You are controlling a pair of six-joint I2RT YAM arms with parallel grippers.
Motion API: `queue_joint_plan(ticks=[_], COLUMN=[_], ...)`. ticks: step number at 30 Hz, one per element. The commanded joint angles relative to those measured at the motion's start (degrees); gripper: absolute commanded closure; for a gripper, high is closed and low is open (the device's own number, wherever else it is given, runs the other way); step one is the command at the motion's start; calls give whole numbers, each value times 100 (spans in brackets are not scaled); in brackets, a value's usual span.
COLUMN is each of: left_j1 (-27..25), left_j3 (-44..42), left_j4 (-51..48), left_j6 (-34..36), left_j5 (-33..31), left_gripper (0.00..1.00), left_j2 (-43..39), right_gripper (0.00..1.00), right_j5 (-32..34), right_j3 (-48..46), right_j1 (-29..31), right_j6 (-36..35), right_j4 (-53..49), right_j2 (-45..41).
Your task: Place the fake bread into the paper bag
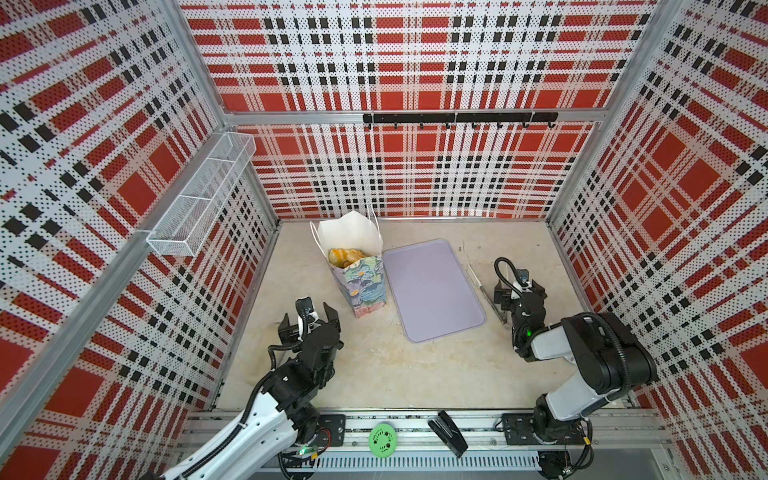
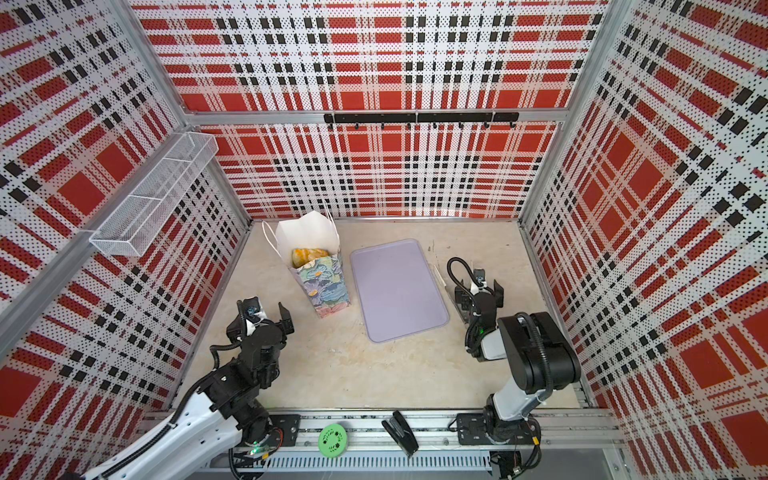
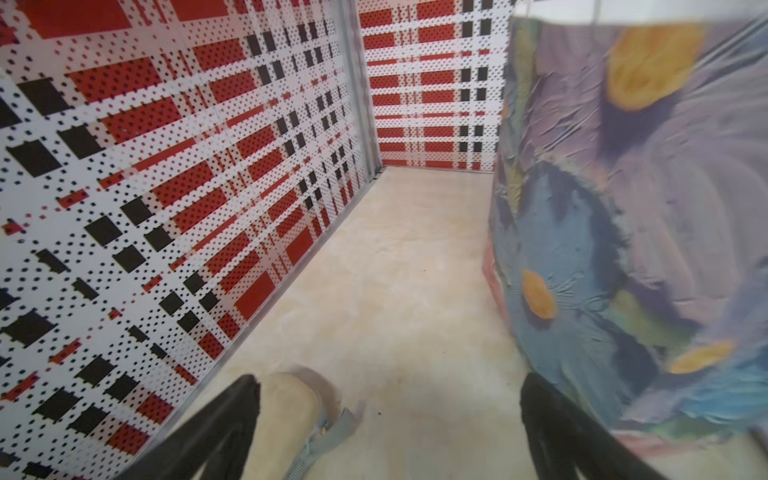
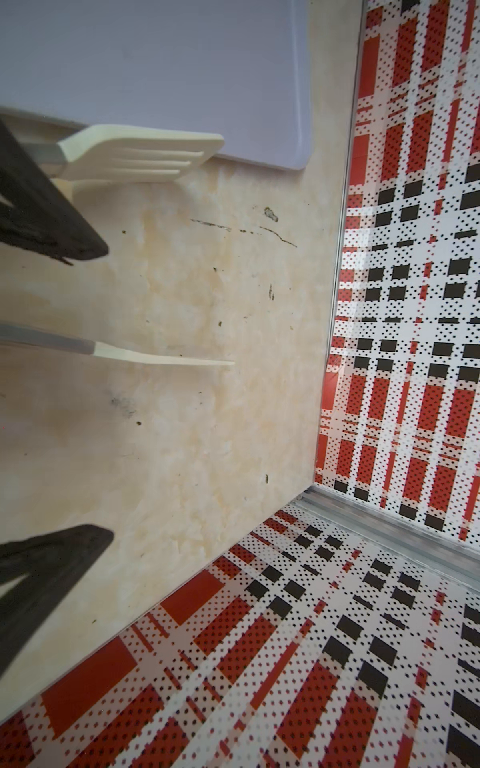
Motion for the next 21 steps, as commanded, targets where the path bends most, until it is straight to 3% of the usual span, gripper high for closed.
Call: queue_joint_plan(ticks=[1, 5, 9, 16, 21], left_j1=[705, 1477, 1832, 1917, 2064], left_j3=[-445, -544, -493, -638, -462], left_j4=[2015, 2766, 3429, 5687, 6730], left_j6=[712, 512, 635, 1400, 1618], left_j5=[557, 1284, 1555, 2214, 2920], left_gripper=[1, 1, 1, 1, 1], left_j2=[151, 766, 1589, 3328, 4305], right_gripper=[0, 0, 0, 0, 0], right_j5=[117, 110, 112, 103, 84], right_j3=[50, 44, 41, 35, 20], right_j1=[-21, -30, -25, -30, -30], right_j6=[47, 46, 42, 38, 41], right_j4=[179, 190, 199, 211, 243], right_j2=[-62, -59, -62, -59, -58])
